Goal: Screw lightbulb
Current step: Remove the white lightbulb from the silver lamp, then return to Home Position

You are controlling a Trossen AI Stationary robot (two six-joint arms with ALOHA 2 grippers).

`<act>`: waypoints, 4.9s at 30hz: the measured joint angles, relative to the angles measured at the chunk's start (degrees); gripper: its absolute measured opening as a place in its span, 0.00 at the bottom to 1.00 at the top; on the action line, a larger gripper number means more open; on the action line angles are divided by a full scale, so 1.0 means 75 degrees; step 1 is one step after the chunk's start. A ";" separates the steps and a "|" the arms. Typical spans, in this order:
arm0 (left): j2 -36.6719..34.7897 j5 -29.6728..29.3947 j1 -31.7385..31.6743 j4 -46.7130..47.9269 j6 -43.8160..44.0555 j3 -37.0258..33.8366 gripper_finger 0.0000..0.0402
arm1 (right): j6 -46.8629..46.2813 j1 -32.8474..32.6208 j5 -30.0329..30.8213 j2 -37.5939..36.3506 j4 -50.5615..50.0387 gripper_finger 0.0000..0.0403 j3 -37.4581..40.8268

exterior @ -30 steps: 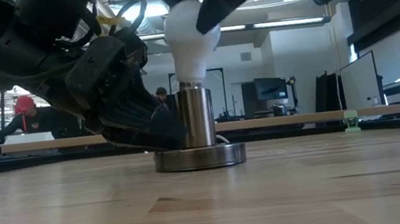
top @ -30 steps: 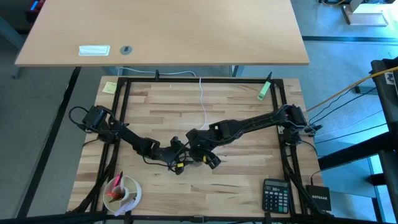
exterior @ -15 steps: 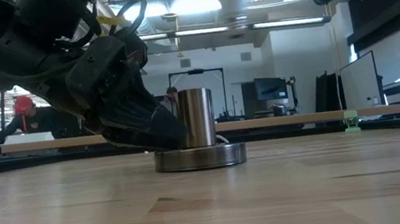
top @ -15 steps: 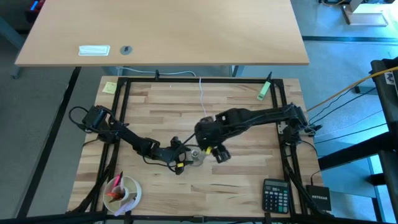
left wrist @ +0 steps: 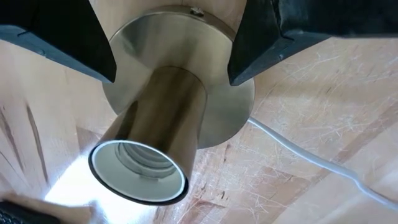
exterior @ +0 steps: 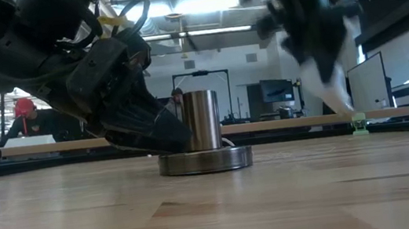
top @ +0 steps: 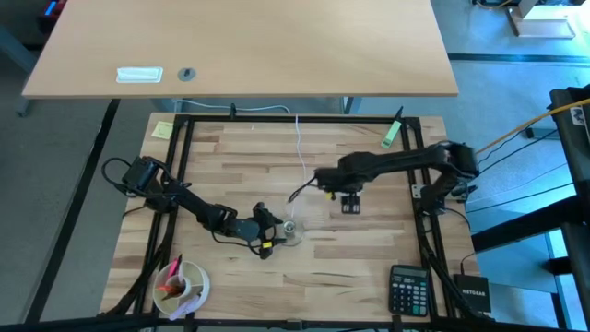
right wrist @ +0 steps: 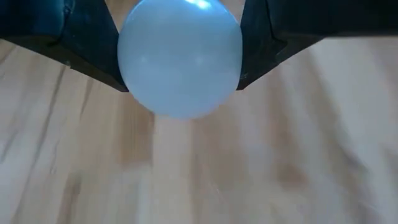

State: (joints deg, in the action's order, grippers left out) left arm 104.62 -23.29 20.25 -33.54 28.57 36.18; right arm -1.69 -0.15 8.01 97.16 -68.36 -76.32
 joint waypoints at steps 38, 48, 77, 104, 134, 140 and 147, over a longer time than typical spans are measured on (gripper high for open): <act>-0.2088 0.0450 0.0102 0.2241 0.0191 0.0000 0.76 | 0.1469 0.2274 -0.1019 -0.0704 0.4139 0.86 0.2257; -0.3346 0.0598 0.0094 0.3558 0.0631 0.0006 0.76 | 0.1194 0.2274 -0.1011 -0.0704 0.4574 0.86 0.2257; -0.6286 0.0568 -0.1308 0.3789 -0.1863 -0.0175 0.69 | 0.1112 0.2271 -0.1477 -0.1500 0.4237 0.73 0.0994; -1.0308 0.0028 -0.1408 0.3943 -0.1358 -0.2911 0.28 | -0.0583 0.2274 -0.2638 -0.8342 0.8420 0.04 0.6767; -1.2358 0.0079 -0.1399 0.2637 -0.3234 -0.4744 0.28 | -0.0861 0.2274 -0.3410 -1.0254 1.0201 0.05 0.9244; -1.2435 0.0079 -0.1399 0.2638 -0.3272 -0.4744 0.28 | -0.1147 0.2274 -0.3410 -1.0621 1.0784 0.05 0.9887; -1.2467 0.0122 -0.1396 0.3043 -0.3036 -0.4747 0.28 | -0.1150 0.2277 -0.3410 -1.0677 1.1292 0.05 1.0082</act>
State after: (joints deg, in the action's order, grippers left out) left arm 11.11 -22.37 9.78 -10.72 5.80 0.58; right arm -10.32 16.93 -17.56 17.08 16.32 -0.71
